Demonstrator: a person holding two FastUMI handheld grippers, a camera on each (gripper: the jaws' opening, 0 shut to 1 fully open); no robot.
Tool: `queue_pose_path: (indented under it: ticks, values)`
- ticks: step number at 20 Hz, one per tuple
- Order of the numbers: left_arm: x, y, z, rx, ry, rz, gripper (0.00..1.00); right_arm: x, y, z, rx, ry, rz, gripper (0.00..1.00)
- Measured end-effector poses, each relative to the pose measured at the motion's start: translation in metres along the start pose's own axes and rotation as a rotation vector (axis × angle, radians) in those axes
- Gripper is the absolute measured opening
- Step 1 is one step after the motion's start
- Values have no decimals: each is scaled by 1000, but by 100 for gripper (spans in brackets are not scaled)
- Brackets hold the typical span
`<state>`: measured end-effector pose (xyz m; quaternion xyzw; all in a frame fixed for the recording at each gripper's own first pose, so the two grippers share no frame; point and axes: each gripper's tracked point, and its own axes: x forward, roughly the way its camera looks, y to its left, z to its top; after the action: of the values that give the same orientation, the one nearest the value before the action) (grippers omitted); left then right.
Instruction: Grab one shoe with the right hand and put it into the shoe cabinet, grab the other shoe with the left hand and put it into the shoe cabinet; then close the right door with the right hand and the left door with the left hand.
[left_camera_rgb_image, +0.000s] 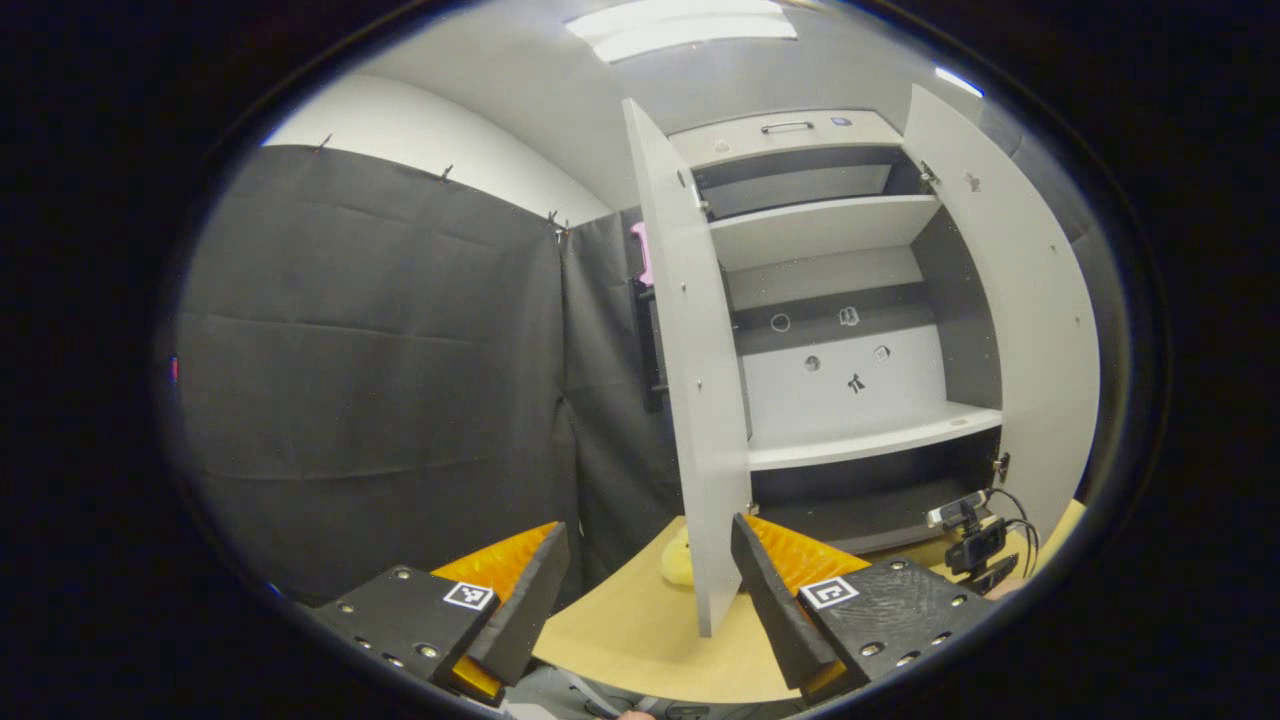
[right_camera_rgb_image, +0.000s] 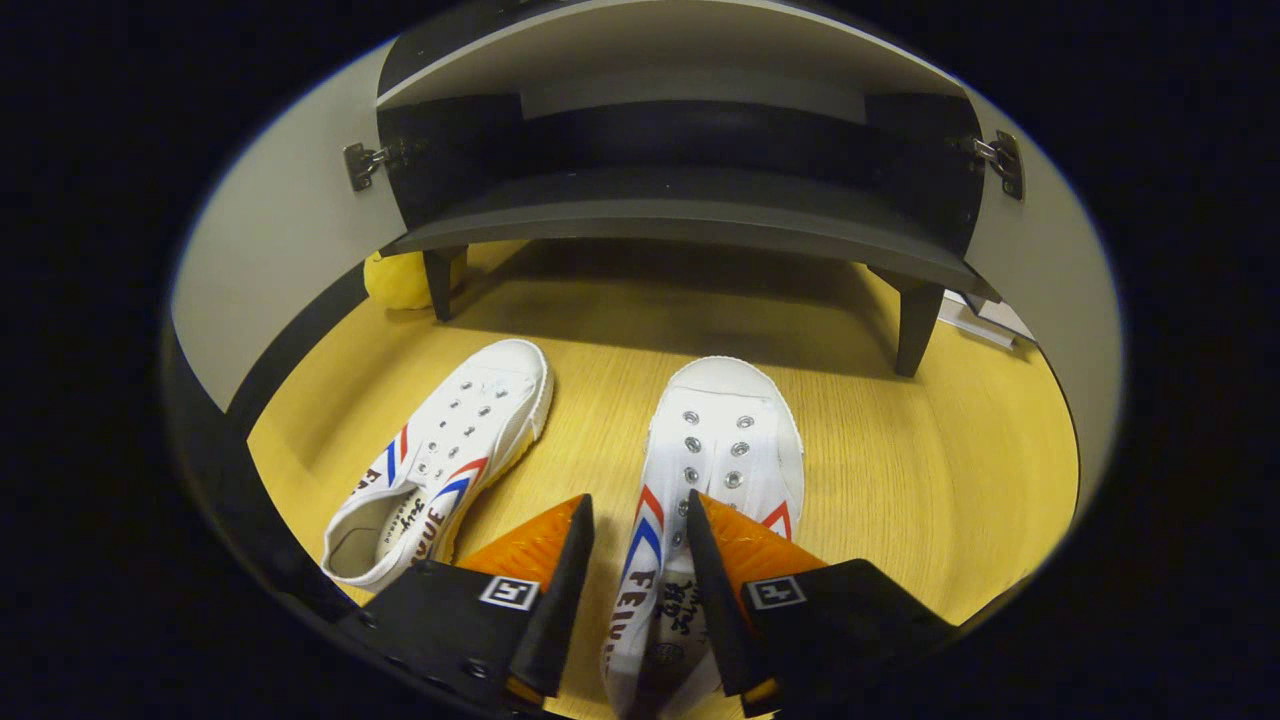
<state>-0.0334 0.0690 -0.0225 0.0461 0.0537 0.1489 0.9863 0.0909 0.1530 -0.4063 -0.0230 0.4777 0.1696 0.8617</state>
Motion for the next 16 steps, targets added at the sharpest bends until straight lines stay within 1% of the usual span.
queue_pose_path:
  ticks: [1,2,3,4,5,6,7,9,11,12,13,14,15,16]
  values:
    - [0,0,0,1,1,-2,94,-2,-5,-1,-5,4,-23,46]
    - [0,0,0,0,2,-3,94,1,-5,1,9,4,-18,41]
    - [0,-1,0,-1,4,-5,94,1,-5,-1,9,7,-13,31]
    - [-1,-1,-1,-2,6,-8,94,-3,-3,0,33,11,-2,30]
    - [-1,-1,0,-2,6,-10,94,-2,-3,-1,47,11,2,12]
    - [0,-1,-1,0,7,-11,94,1,-6,3,65,9,-5,12]
    - [-1,-1,0,2,7,-14,94,-1,-3,-1,56,11,-5,2]
    - [0,-2,-1,4,6,-23,94,-3,-4,1,34,2,-7,0]
    - [0,-4,-1,6,5,-32,94,-9,-7,5,35,-12,2,2]
    - [0,-5,-1,3,4,-41,94,-12,-9,7,36,-22,10,0]
    - [0,-8,-1,0,4,-53,94,-16,-12,10,41,-31,15,2]
    - [-1,-10,0,-1,5,-68,94,-20,-15,12,47,-36,16,0]
    - [-1,-13,2,-1,-2,-81,94,-24,-18,14,54,-41,19,1]
    - [0,-15,4,2,-13,-93,94,-28,-19,17,67,-49,27,5]
